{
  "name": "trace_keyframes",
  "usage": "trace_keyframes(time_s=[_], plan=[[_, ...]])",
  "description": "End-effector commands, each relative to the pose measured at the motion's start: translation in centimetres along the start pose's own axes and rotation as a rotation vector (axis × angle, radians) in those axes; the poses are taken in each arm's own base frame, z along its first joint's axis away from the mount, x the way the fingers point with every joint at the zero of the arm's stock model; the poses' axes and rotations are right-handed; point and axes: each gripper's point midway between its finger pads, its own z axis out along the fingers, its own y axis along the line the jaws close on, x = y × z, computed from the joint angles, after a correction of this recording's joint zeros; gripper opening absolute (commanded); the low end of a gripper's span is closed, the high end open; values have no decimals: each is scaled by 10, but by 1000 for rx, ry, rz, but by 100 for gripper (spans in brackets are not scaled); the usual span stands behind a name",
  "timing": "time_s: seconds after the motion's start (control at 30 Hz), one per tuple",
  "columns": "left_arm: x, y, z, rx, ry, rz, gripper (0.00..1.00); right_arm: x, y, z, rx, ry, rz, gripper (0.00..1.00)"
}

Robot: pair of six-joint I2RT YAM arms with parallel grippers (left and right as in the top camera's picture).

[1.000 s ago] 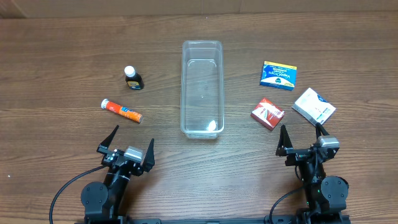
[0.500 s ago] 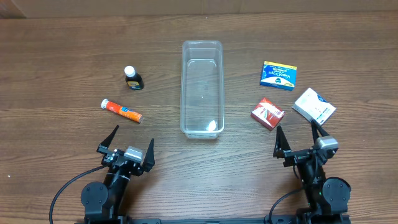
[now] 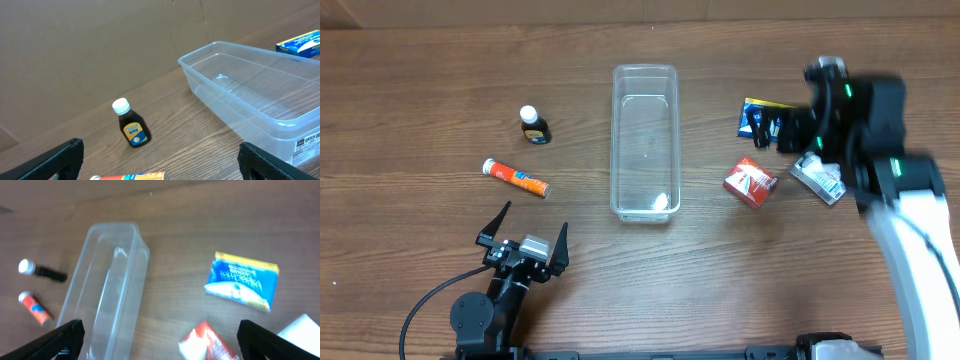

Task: Pack container
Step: 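Move right gripper to the blue VapoDrops box and grasp it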

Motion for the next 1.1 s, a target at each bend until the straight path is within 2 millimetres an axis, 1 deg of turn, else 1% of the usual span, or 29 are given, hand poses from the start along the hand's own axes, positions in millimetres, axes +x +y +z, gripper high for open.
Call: trace_keyframes(time_s=[0.0,0.07,0.13,0.2,0.27,0.3,0.37,0.43,0.5,0.53,0.57,0.6,0.7,0.83,0.9,0.97,1.0,1.07], plan=[[1,2,0,-12,0,-13,100,-28,-5,35,-20,4,6,100],[1,2,0,-12,-1,-13,100,-34,-14,62,-19,-9,6,100],[1,2,0,-12,0,-13,100,-39,-22,67,1,-26,9,100],[1,2,0,-12,-1,-13,100,-40,-47,72,109,-35,21,100],[1,2,0,-12,-1,-13,100,-34,-68,77,192,-14,37,100],[1,2,0,-12,-1,-13,100,-30,-74,81,215,3,45,100],[1,2,0,-12,-1,-13,100,-16,-88,93,251,50,83,100],[1,2,0,-12,0,-13,100,-1,-97,110,264,102,132,100],[1,2,0,-12,-1,-13,100,12,-102,119,277,137,207,100],[1,2,0,-12,-1,-13,100,19,-103,119,288,156,280,100],[1,2,0,-12,0,-13,100,22,-103,118,293,164,318,100],[1,2,0,-12,-1,-13,100,27,-98,117,277,191,350,100],[1,2,0,-12,-1,-13,100,32,-66,119,108,246,374,100],[1,2,0,-12,-1,-13,100,27,-61,121,85,231,471,100],[1,2,0,-12,-1,-13,100,30,-82,118,226,198,621,100],[1,2,0,-12,-1,-13,100,38,-92,111,325,195,772,100],[1,2,0,-12,0,-13,100,41,-97,108,367,188,846,100],[1,2,0,-12,-1,-13,100,40,-98,108,382,167,930,100]])
